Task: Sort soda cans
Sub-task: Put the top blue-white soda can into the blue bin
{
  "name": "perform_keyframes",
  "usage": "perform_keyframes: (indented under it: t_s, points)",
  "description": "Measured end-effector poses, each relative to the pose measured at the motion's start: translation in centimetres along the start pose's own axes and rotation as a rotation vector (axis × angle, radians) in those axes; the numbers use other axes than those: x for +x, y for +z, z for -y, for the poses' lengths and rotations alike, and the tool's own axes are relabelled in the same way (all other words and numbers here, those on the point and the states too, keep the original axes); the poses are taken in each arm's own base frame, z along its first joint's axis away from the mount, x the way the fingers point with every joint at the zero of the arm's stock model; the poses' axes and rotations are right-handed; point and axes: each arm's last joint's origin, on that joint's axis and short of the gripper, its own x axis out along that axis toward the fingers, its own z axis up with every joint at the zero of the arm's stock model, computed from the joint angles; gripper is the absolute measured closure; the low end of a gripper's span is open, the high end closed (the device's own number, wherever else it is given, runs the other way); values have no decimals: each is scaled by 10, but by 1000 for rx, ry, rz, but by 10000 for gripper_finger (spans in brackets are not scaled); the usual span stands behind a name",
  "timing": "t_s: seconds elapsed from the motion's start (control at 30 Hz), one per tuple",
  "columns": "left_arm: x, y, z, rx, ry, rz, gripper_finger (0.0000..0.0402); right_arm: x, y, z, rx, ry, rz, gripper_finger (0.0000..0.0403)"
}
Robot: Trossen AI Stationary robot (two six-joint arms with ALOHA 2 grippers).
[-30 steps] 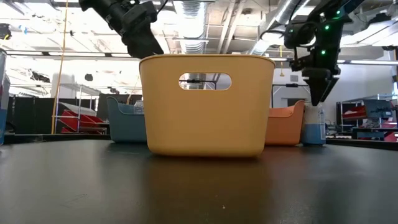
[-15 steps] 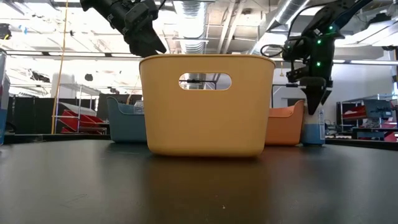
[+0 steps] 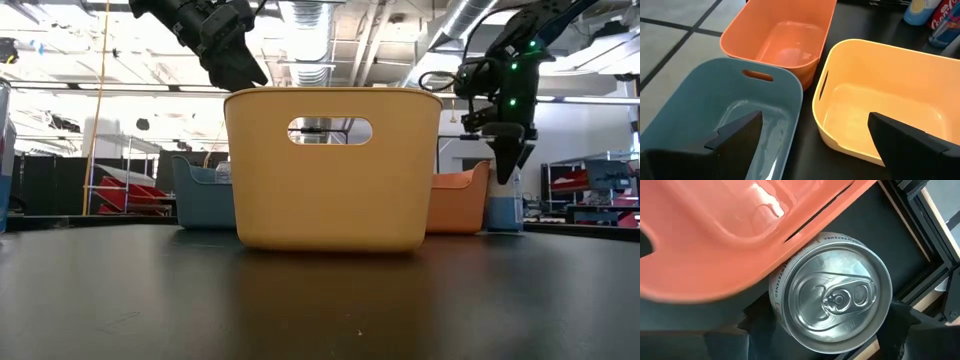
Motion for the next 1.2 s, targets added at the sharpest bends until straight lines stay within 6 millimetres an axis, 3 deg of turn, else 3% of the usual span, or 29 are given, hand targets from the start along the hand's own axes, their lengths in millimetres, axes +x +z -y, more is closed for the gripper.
perform_keyframes:
  t_s: [0.27,0.5,0.63,0.77,0.87,1.2]
  points:
    - [0,1,-2,42,47,9,42,-47,-20,-4,101,-8,29,139]
    - [0,8,3,115,4,78,42,-97,-44,-25,172,44,139,139]
    - [-1,14,6,153,3,135,42,-116,-58,-37,195,22,143,139]
    - [-1,19,9,180,-42,193,42,-129,-68,-47,219,12,135,139]
    - [10,20,12,153,-129,206,42,-133,-70,-59,218,39,136,139]
    - [75,10,22,111,-194,112,42,-124,-56,-113,91,89,98,139]
